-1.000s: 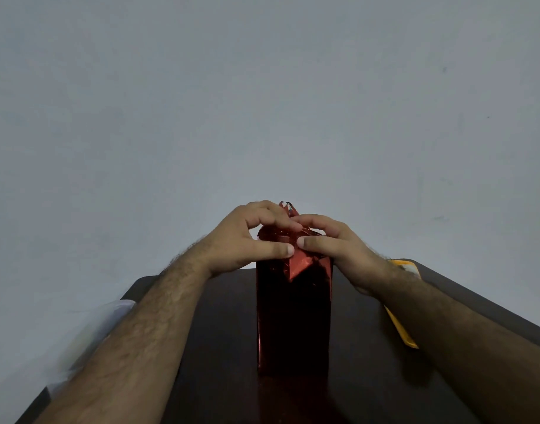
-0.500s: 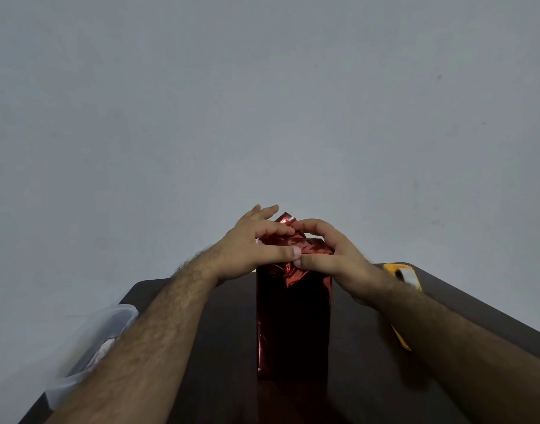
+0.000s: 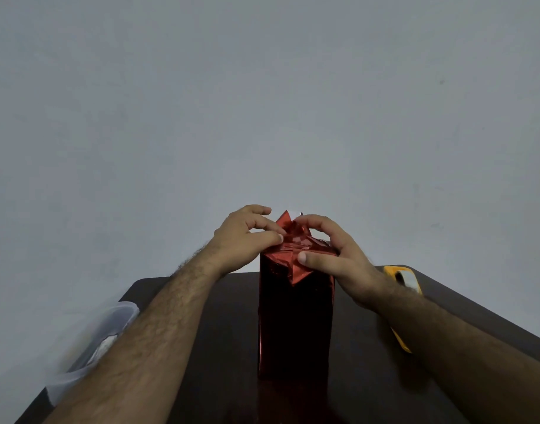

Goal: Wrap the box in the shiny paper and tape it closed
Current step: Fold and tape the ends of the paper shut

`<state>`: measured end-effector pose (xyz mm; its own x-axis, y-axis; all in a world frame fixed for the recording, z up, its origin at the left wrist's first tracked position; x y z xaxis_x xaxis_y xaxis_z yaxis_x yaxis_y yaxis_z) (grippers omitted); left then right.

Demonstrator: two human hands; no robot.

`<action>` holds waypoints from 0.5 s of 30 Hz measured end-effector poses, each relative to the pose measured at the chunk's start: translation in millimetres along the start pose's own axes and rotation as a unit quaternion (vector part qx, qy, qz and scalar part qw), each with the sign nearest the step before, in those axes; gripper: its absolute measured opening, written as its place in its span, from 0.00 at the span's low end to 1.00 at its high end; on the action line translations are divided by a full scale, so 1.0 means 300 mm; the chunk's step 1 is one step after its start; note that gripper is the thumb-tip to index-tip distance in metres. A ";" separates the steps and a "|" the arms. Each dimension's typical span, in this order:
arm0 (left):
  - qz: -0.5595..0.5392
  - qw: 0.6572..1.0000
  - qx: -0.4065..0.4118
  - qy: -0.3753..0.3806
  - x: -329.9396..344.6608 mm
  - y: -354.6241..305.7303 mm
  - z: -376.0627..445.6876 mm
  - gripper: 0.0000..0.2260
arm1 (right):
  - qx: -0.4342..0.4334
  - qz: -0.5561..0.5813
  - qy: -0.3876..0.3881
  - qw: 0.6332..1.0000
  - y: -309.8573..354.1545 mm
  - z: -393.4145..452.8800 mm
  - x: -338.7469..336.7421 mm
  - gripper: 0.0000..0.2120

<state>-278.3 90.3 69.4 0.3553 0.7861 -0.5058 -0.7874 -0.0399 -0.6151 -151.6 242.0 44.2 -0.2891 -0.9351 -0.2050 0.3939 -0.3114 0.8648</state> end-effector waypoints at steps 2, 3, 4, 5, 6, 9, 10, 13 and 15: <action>-0.001 1.000 -0.004 0.017 0.004 -0.014 0.001 0.14 | -0.006 -0.003 -0.004 1.000 -0.006 0.000 0.001 0.32; 0.001 1.000 -0.005 0.025 0.008 -0.022 0.001 0.15 | -0.008 -0.005 -0.007 1.000 -0.010 0.000 0.000 0.33; 0.001 0.999 -0.013 0.035 0.014 -0.026 0.003 0.16 | -0.010 -0.005 -0.011 1.000 -0.013 0.002 -0.001 0.34; -0.004 0.999 -0.028 0.041 0.019 -0.027 0.004 0.17 | -0.013 -0.007 -0.014 1.000 -0.014 0.001 -0.003 0.35; -0.008 0.998 -0.043 0.042 0.022 -0.024 0.005 0.18 | -0.019 -0.014 -0.021 1.000 -0.013 0.000 -0.006 0.35; -0.020 0.997 -0.066 0.038 0.026 -0.029 0.000 0.20 | -0.044 -0.068 -0.043 0.996 0.003 -0.005 -0.014 0.28; -0.033 0.997 -0.058 0.039 0.029 -0.040 -0.004 0.18 | -0.046 -0.084 -0.045 0.994 0.007 -0.008 -0.013 0.26; -0.094 0.996 -0.004 -0.007 0.011 -0.072 -0.007 0.12 | -0.040 -0.109 -0.040 0.992 0.002 -0.001 -0.010 0.23; -0.119 0.991 0.053 -0.037 -0.018 -0.090 -0.014 0.11 | -0.037 -0.116 -0.033 0.992 0.001 0.006 -0.010 0.25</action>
<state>-256.7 84.4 86.2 0.5020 0.8090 -0.3057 -0.7357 0.2137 -0.6427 -152.2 245.0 45.8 -0.4352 -0.8244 -0.3620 0.3722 -0.5308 0.7614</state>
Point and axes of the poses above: each hand's wrist, its own z-axis towards the middle knuckle, its own x-axis out of the palm, y = z × x, the point moved 7 cm from there along z, towards the middle knuckle, and after that the axes turned 7 degrees about x, right-handed, at the moved point
